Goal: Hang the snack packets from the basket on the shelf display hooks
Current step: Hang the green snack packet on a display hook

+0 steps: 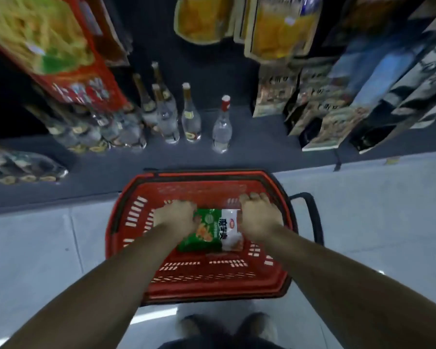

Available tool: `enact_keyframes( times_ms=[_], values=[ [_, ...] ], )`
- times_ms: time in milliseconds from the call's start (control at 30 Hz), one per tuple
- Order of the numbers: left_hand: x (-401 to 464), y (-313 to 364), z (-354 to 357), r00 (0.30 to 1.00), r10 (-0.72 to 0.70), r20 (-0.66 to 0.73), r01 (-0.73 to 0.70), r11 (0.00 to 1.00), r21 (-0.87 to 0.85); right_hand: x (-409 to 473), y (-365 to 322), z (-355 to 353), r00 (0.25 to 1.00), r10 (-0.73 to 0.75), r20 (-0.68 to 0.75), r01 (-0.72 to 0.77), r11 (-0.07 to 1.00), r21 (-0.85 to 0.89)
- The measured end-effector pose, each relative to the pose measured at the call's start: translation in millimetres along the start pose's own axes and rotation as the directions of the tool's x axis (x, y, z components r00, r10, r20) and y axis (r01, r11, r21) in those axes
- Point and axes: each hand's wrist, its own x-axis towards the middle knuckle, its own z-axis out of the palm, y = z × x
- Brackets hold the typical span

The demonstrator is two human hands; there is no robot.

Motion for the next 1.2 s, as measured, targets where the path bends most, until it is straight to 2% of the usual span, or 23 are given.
enact_keyframes(
  times_ms=[200,333,533,700,867,933,1033,1200],
  values=[
    [113.0,1.9,134.4,0.992,0.079,0.098,-0.094,0.982,0.161,93.7,18.8,140.4,0.988,0.145,0.051,-0.148,0.987,0.056],
    [173.7,6.1,191.8,0.987,0.131,0.094,-0.152,0.948,0.28,145.8,32.5,197.0,0.984,0.177,0.013,-0.178,0.981,0.08],
    [233.7,12.5,241.5,0.958,0.276,0.081,-0.285,0.869,0.405,187.9,48.4,239.5,0.98,0.2,-0.002,-0.2,0.977,0.07],
    [248.6,15.7,256.7,0.952,0.306,0.026,-0.294,0.885,0.361,194.3,52.5,256.7,0.986,0.166,0.014,-0.165,0.986,-0.028],
    [249.1,17.1,262.2,0.957,0.232,0.171,-0.284,0.866,0.411,188.8,49.8,258.2,0.99,0.136,0.026,-0.134,0.989,-0.055],
    [247.4,14.2,260.6,0.955,0.24,0.176,-0.289,0.892,0.348,189.3,49.2,257.3,0.992,0.126,0.02,-0.124,0.99,-0.068],
    [244.4,4.6,255.3,0.957,0.264,0.123,-0.279,0.953,0.122,188.5,49.2,253.2,0.993,0.114,0.013,-0.112,0.989,-0.095],
    [241.8,-30.6,237.0,0.965,0.251,0.079,-0.239,0.96,-0.144,184.4,42.5,252.3,0.987,0.154,0.04,-0.151,0.986,-0.076]
  ],
)
